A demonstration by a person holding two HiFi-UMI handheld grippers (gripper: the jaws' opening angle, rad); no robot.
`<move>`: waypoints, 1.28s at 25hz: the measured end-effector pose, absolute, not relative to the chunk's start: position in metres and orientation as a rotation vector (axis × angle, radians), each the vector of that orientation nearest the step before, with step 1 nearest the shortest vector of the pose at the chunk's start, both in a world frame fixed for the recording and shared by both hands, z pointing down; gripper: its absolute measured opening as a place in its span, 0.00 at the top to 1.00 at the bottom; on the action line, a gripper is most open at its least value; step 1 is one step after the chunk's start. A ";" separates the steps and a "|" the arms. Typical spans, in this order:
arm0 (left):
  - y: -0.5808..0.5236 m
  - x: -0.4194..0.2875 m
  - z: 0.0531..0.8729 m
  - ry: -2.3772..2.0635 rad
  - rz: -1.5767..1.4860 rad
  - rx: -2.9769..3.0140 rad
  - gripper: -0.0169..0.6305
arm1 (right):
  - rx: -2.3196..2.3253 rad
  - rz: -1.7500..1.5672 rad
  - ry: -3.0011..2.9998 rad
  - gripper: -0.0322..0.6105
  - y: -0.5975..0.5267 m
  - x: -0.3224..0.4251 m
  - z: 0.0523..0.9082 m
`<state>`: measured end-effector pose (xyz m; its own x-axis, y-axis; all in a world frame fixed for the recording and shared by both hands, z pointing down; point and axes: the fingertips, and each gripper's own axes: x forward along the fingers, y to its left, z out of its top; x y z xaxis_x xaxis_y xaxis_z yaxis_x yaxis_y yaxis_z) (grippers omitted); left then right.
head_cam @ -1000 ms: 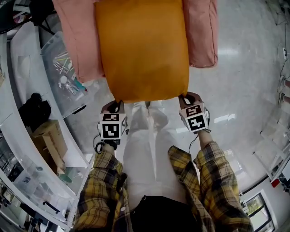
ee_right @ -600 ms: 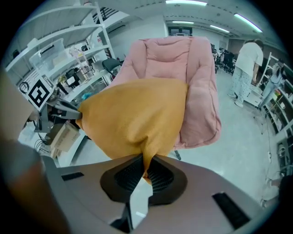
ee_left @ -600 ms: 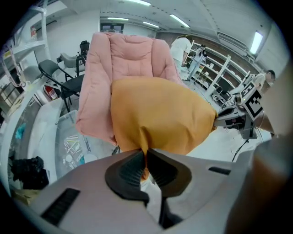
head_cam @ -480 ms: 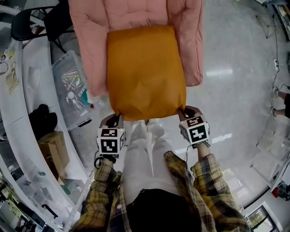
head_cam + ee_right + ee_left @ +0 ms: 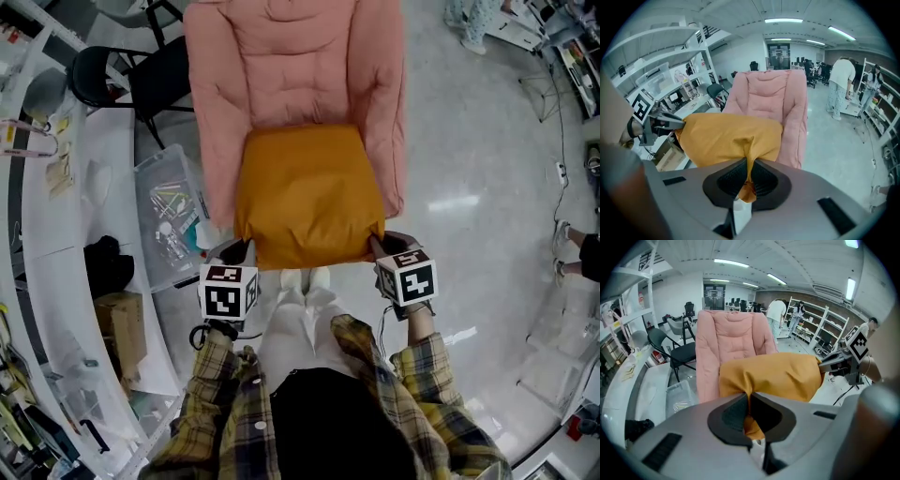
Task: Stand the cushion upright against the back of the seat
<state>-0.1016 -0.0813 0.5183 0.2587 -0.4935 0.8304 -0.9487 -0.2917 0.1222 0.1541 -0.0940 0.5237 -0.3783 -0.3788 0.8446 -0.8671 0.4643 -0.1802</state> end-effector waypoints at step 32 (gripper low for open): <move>-0.288 -0.123 0.435 -1.519 0.828 1.939 0.93 | 1.124 0.706 -2.083 0.89 -0.304 0.142 0.445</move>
